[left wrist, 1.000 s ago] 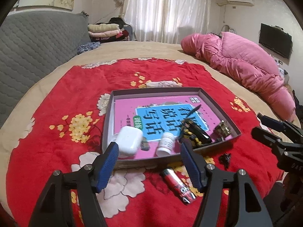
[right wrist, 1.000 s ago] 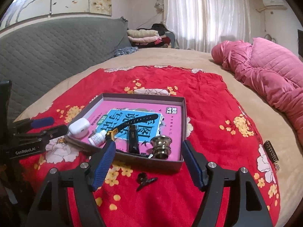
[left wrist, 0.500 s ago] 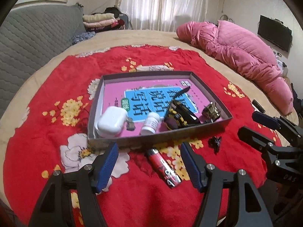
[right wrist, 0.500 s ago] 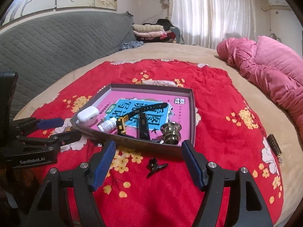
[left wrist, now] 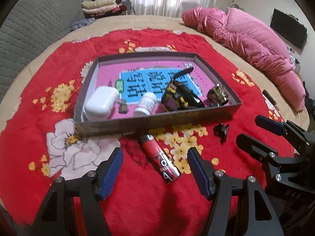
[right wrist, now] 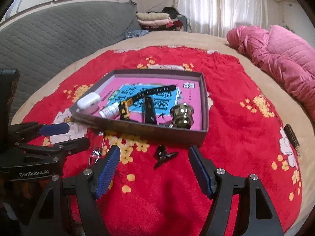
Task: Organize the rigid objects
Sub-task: 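Open both tools and withdraw them up and away from the box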
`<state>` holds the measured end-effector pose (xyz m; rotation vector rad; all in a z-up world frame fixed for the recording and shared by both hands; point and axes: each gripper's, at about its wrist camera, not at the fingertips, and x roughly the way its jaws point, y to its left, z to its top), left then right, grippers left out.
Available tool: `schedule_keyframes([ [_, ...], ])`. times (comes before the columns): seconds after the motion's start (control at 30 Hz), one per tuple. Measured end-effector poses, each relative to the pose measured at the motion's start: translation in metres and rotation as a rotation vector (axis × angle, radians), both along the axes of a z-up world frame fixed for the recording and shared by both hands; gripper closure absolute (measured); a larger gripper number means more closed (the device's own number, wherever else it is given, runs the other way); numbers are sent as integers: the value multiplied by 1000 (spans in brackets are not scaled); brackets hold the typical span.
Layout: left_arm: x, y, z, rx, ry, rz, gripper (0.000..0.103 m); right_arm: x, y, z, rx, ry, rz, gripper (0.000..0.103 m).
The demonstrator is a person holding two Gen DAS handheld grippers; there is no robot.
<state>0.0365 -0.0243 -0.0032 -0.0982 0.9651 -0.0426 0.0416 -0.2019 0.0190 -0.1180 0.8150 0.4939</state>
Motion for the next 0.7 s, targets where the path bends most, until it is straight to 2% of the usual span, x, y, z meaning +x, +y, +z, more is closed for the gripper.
schedule_keyframes([
  [0.7, 20, -7, -41, -24, 130, 37, 36, 25, -1, -34, 41, 140, -60, 30],
])
